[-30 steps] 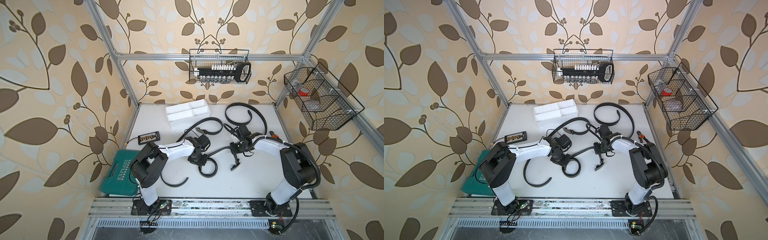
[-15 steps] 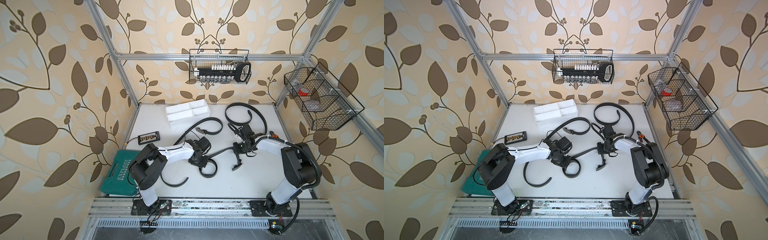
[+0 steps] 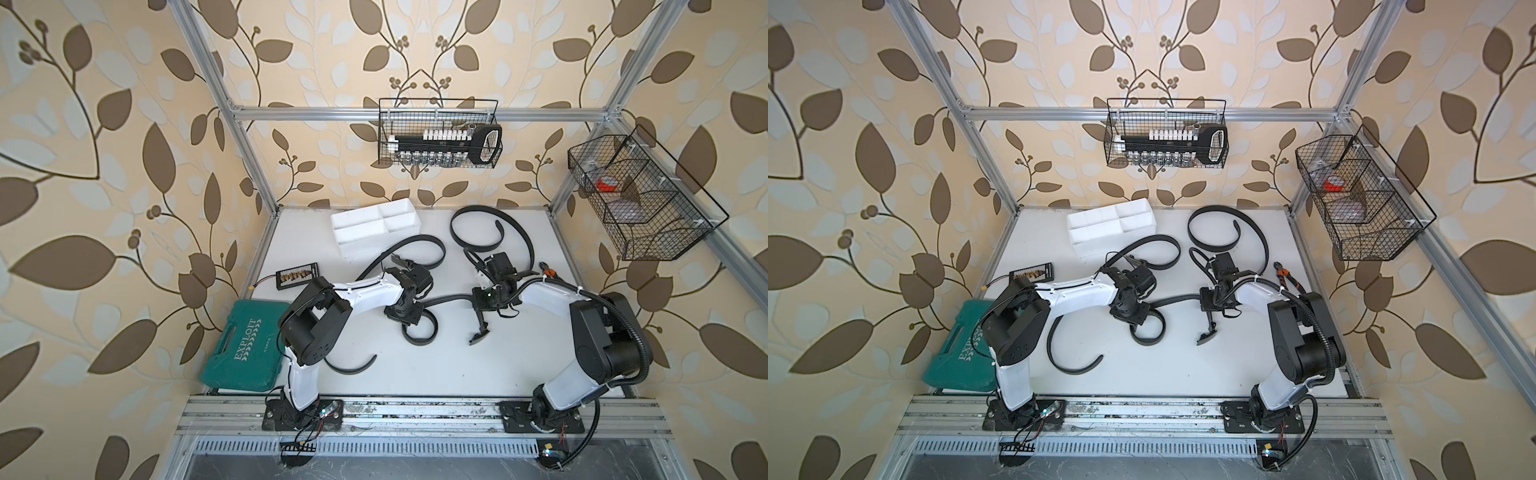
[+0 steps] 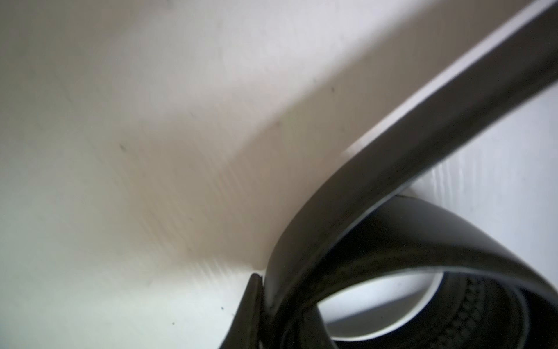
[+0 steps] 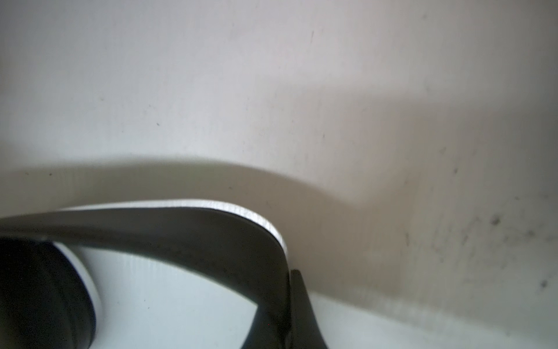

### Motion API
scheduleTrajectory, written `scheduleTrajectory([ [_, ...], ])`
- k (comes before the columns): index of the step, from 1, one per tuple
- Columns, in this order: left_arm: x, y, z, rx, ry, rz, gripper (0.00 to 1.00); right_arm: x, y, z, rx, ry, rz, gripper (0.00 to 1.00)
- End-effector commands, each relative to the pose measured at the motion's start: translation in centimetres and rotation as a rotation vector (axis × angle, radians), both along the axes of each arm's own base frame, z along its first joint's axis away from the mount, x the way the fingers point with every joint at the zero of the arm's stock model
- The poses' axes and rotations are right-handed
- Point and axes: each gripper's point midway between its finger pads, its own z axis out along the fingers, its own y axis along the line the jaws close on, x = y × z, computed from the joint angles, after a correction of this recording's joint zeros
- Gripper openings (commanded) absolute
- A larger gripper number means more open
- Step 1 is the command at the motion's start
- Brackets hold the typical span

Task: Place the belts into the storage roll
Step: Roll the belt at the center of the board.

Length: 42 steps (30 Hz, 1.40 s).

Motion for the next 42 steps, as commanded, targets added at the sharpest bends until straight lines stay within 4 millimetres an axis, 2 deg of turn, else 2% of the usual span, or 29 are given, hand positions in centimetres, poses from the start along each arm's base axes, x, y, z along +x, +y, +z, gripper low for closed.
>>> scheduleTrajectory([
  [1,-0.1,5.5,-2.5,0.244,0.093,0.051,0.00,-2.6,3.0,0.6,0.074,0.023,0.046,0.06],
  [2,0.5,5.2,-2.5,0.245,0.084,0.044,0.00,-3.6,4.8,1.0,0.115,0.022,0.089,0.17],
  [3,0.9,4.9,-2.5,0.245,0.078,0.032,0.00,-4.5,5.8,1.2,0.144,0.013,0.103,0.31],
  [5,1.5,4.6,-2.4,0.248,0.067,0.012,0.00,-4.8,5.9,2.2,0.189,-0.021,0.078,0.47],
  [9,1.9,4.5,-2.2,0.252,0.052,-0.019,0.00,-2.2,3.8,5.0,0.229,-0.121,0.004,0.75],
  [11,2.0,4.5,-2.0,0.252,0.050,-0.031,0.00,-0.8,3.9,5.6,0.249,-0.128,0.007,0.83],
  [13,2.1,4.2,-2.0,0.246,0.047,-0.048,0.00,0.7,5.0,5.4,0.278,-0.118,0.036,0.89],
  [17,2.1,3.6,-2.1,0.220,0.054,-0.055,0.00,2.9,7.6,4.1,0.369,-0.073,0.103,0.91],
  [20,2.4,3.2,-2.2,0.209,0.057,-0.056,0.00,3.3,9.0,2.8,0.422,-0.015,0.148,0.90],
  [26,3.1,2.2,-2.4,0.197,0.064,-0.034,0.00,0.9,11.4,3.0,0.495,0.024,0.190,0.91],
  [29,3.2,1.5,-2.7,0.172,0.082,-0.014,0.00,-0.3,12.5,2.8,0.508,0.048,0.187,0.88],
  [33,3.2,0.5,-2.9,0.123,0.100,0.018,0.00,-1.4,13.8,2.0,0.506,0.081,0.173,0.79],
  [39,2.8,-0.4,-3.3,0.079,0.139,0.067,0.00,-1.6,14.8,1.7,0.436,0.052,0.130,0.69],
  [42,2.1,-1.2,-3.5,0.035,0.168,0.091,0.00,-1.8,15.2,1.1,0.367,0.041,0.120,0.60],
])
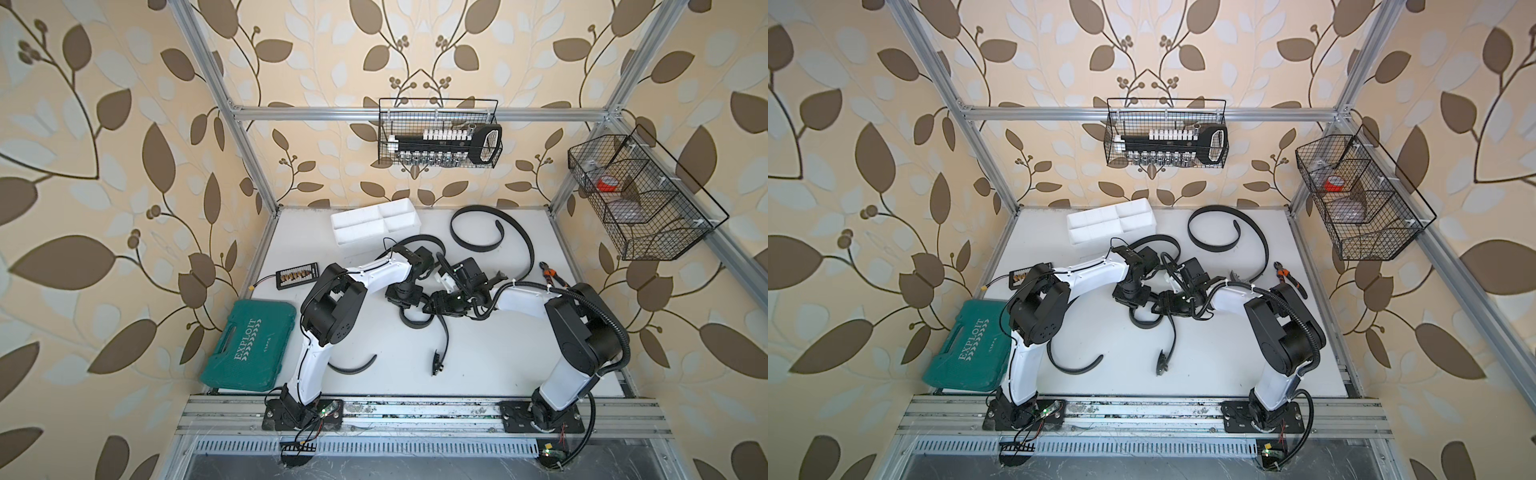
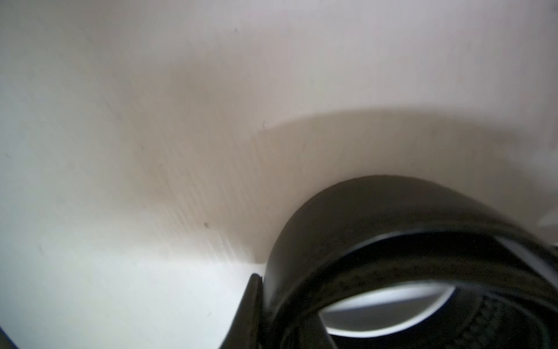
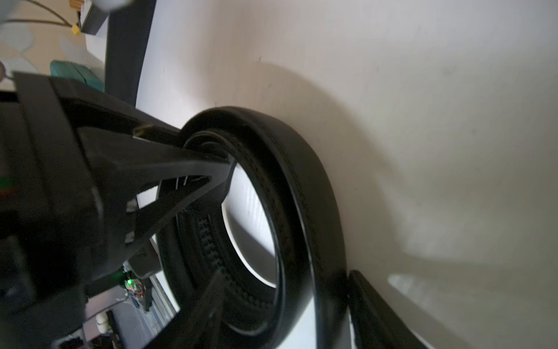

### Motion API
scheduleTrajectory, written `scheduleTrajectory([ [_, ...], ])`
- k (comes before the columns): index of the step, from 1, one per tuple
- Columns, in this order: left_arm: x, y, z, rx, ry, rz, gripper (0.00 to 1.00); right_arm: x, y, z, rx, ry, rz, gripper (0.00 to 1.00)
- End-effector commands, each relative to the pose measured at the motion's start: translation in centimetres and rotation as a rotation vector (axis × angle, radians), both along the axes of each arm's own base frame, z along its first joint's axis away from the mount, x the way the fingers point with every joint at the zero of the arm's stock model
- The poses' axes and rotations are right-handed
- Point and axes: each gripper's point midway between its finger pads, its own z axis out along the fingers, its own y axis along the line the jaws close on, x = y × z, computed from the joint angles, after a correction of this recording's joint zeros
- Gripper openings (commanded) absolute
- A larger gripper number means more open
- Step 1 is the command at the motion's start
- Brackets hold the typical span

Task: Place the belts into the storage roll
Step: Roll the belt at the center of the board.

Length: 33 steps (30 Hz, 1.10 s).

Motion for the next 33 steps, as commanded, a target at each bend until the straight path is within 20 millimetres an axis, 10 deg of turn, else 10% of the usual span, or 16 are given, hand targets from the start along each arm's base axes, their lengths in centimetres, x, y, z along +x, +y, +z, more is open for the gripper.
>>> scheduleTrajectory([
  [1,-1.5,-1.7,-3.6,-0.068,0.099,0.051,0.00,0.2,0.4,-0.3,-0.065,-0.030,-0.038,0.57],
  [11,-5.5,-3.9,-3.1,-0.224,0.171,0.075,0.03,0.4,-1.2,-1.4,-0.269,-0.084,-0.043,0.08],
  [22,-7.2,-2.7,4.9,-0.441,-0.144,0.102,0.99,0.6,-6.3,-0.6,-0.433,-0.095,-0.037,0.00],
  [33,-11.7,-2.6,0.7,-0.453,-0.104,0.089,0.99,0.9,-7.1,-0.4,-0.418,-0.080,-0.053,0.00],
])
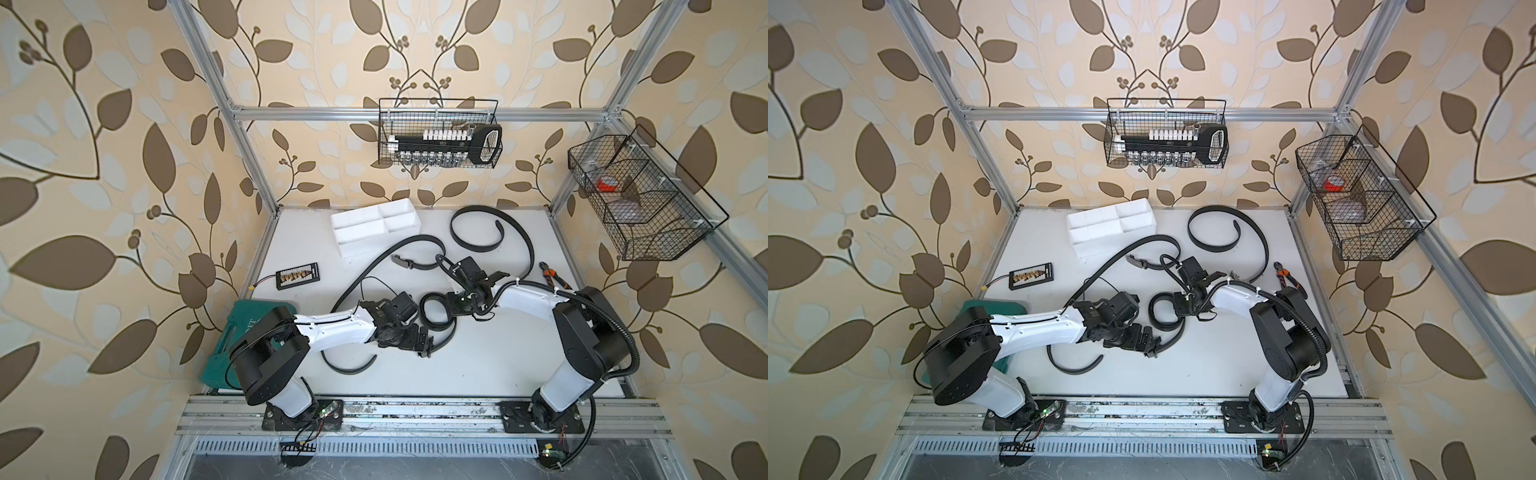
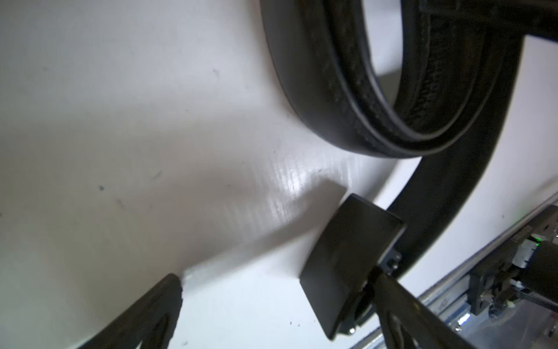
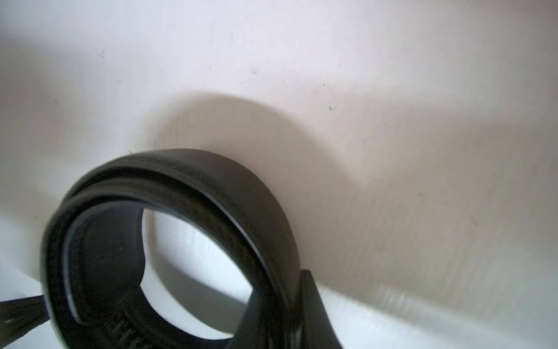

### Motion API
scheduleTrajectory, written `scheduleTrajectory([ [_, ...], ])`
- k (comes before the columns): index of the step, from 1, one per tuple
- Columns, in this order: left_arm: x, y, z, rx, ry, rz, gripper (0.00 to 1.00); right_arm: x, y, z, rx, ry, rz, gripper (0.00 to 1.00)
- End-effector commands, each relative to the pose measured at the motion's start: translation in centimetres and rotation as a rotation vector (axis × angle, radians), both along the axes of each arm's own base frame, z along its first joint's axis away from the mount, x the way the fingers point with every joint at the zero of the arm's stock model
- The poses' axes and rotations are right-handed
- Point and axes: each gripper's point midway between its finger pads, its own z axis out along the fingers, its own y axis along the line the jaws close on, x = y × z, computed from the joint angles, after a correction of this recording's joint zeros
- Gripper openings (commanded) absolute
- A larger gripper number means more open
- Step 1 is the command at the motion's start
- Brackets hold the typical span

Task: Place the belts into the storage roll
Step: Roll the belt at the center of the board.

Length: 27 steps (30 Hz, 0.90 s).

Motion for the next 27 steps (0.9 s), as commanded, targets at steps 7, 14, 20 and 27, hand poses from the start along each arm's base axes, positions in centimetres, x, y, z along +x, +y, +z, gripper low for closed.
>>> scheduleTrajectory([
  [7,-0.1,-1.6,-0.9,-0.006,-0.001,-0.023,0.94,-0.7,-0.9,-0.2,-0.024,0.011,0.003,0.00],
  [14,-0.5,-1.9,-0.9,0.097,-0.053,-0.109,0.65,-0.9,-1.2,-0.6,-0.014,0.020,-0.006,0.00],
  [20,0.0,0.6,-1.1,0.249,-0.076,-0.055,0.41,-0.9,-1.7,-0.7,0.008,0.021,-0.029,0.00],
  [27,1.6,2.1,-0.1,0.299,-0.108,0.021,0.29,-1.1,-2.4,-0.6,0.030,0.018,-0.065,0.00],
])
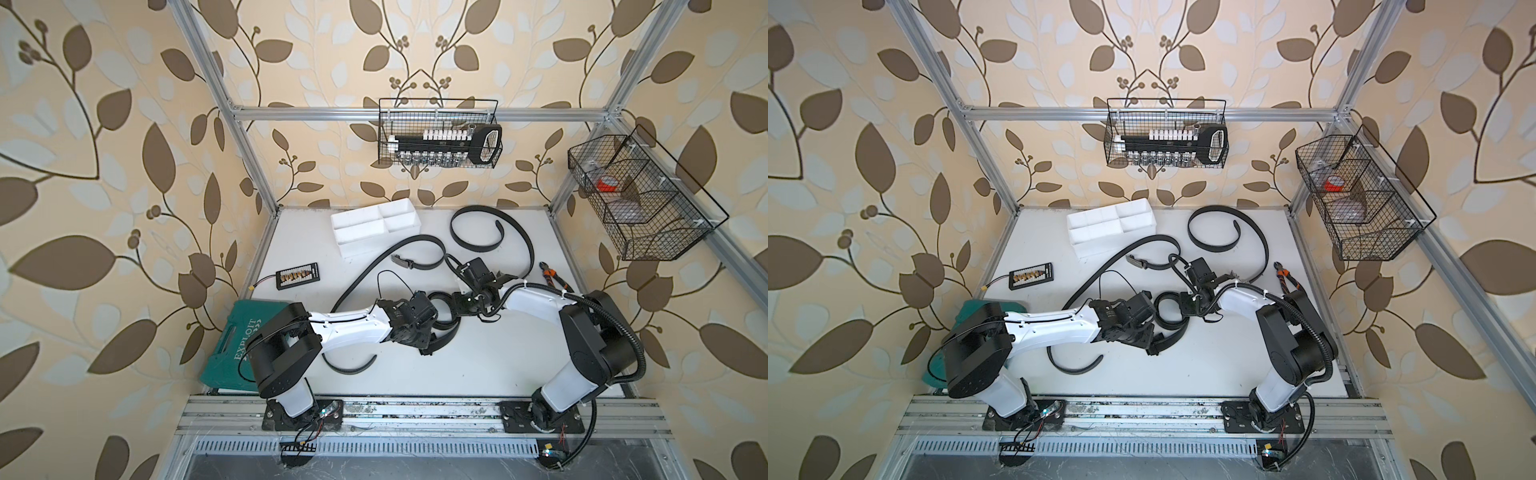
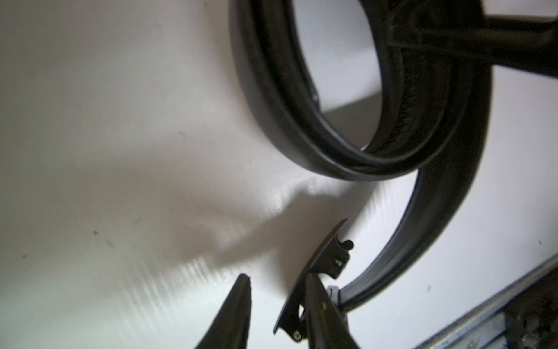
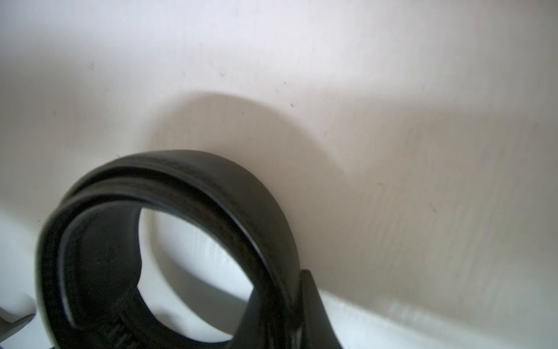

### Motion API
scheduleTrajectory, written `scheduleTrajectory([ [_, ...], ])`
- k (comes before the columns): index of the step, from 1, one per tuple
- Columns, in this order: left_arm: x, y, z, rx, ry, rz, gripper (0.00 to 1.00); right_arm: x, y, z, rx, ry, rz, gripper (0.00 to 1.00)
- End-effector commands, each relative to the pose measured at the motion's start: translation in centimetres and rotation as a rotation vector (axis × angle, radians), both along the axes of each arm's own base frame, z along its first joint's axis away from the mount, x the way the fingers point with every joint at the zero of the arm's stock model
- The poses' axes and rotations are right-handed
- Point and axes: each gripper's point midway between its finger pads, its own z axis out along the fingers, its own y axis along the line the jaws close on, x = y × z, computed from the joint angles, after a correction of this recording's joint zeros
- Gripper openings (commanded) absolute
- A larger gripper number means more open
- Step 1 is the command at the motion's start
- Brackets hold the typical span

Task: Place the belts into the storage roll
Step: Roll the belt at the center of the board.

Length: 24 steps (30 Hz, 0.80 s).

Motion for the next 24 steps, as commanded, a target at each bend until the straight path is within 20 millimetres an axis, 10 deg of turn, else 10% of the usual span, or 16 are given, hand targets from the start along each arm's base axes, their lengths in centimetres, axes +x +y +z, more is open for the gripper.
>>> scheduleTrajectory([
  [1,0.7,3.8,-0.6,0.153,0.005,0.066,0.27,-1.1,-0.7,-0.5,-0.006,0.026,-0.016,0.00],
  [7,3.5,4.6,1.8,0.129,-0.025,0.121,0.26,-1.4,-0.9,-0.5,-0.002,0.027,-0.024,0.00],
  [14,2.4,-0.6,3.7,-0.146,0.016,-0.051,0.71,-1.6,-0.8,-0.8,0.013,0.036,-0.023,0.00],
  [24,1.1,-1.5,1.4,-0.093,0.101,-0.125,0.68,-1.4,-0.8,-0.9,0.031,0.041,-0.030,0.00],
])
